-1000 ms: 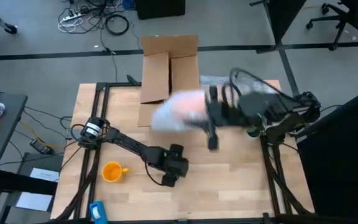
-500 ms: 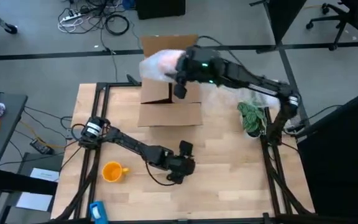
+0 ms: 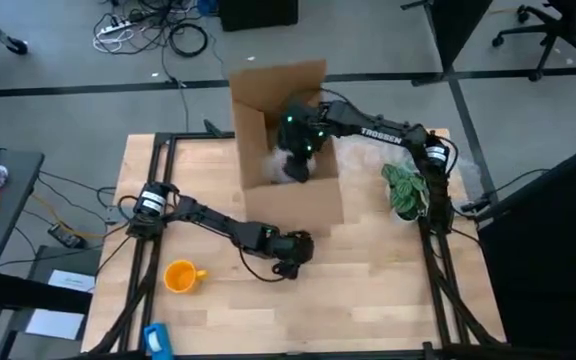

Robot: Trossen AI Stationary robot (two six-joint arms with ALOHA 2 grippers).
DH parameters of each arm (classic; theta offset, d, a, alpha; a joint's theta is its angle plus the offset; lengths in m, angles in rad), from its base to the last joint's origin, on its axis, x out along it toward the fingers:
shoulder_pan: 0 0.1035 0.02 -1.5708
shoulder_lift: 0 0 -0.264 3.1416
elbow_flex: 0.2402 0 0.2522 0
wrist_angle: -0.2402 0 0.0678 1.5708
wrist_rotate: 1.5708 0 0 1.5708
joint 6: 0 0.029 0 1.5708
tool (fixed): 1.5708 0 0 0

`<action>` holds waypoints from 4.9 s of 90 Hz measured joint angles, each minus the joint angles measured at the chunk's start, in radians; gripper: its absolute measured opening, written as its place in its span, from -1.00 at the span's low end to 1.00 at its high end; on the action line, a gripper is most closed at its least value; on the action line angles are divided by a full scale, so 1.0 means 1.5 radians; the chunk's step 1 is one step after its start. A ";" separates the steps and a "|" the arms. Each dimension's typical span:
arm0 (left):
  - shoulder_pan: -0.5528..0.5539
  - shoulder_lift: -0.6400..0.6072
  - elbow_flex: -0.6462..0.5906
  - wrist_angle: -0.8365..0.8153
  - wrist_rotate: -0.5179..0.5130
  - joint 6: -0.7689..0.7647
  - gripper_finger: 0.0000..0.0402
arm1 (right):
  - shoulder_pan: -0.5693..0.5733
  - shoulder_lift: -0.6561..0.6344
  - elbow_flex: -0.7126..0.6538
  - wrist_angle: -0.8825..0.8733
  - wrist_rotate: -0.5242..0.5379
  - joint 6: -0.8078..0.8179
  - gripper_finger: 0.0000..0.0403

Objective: Wrap mug
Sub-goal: Put the wrapped orange mug into the brown box, then wrap the yellow mug with the bubble wrap

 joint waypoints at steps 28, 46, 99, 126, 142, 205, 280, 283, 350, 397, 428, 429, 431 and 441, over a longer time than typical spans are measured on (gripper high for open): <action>0.032 0.000 -0.018 0.029 0.002 0.003 0.23 | 0.004 0.009 -0.002 0.001 0.145 -0.016 -0.17; 0.037 0.000 -0.018 0.032 0.006 0.019 0.23 | 0.015 0.006 -0.002 0.034 0.157 -0.015 0.24; -0.048 -0.180 -0.018 -0.161 -0.204 -0.050 0.23 | 0.056 -0.001 0.114 -0.059 0.128 -0.101 0.74; -0.080 -0.346 -0.013 -0.215 -0.257 -0.052 0.23 | 0.060 -0.001 0.187 -0.100 0.028 -0.102 0.74; -0.101 -0.408 0.007 -0.227 -0.258 -0.051 0.23 | 0.082 -0.005 0.278 -0.140 0.095 -0.138 0.74; -0.213 -0.388 0.006 -0.172 0.127 -0.086 0.23 | 0.307 -0.256 0.214 -0.256 0.138 0.082 0.72; -0.312 -0.317 0.006 -0.409 0.147 -0.500 0.23 | 0.251 -0.256 -0.360 0.411 0.292 0.131 0.72; -0.318 -0.317 0.006 -0.424 0.172 -0.530 0.23 | 0.258 -0.256 -0.360 0.420 0.292 0.130 0.72; -0.471 -0.317 -0.008 -0.759 0.236 -1.014 0.23 | 0.538 -0.243 -0.561 0.621 0.424 0.294 0.72; -0.432 -0.322 -0.231 -0.560 0.255 -0.950 0.23 | 0.667 -0.243 -0.714 0.913 0.484 0.351 0.72; -0.351 -0.263 -0.249 -0.374 0.231 -0.809 -0.28 | 0.680 -0.243 -0.717 0.914 0.568 0.376 0.72; -0.348 -0.261 -0.248 -0.375 0.231 -0.807 -0.32 | 0.679 -0.243 -0.717 0.914 0.569 0.376 0.72; -0.343 -0.256 -0.246 -0.377 0.232 -0.803 -0.40 | 0.678 -0.243 -0.717 0.914 0.570 0.375 0.72; -0.312 -0.235 -0.220 -0.377 0.202 -0.768 -0.82 | 0.673 -0.243 -0.717 0.913 0.574 0.371 0.72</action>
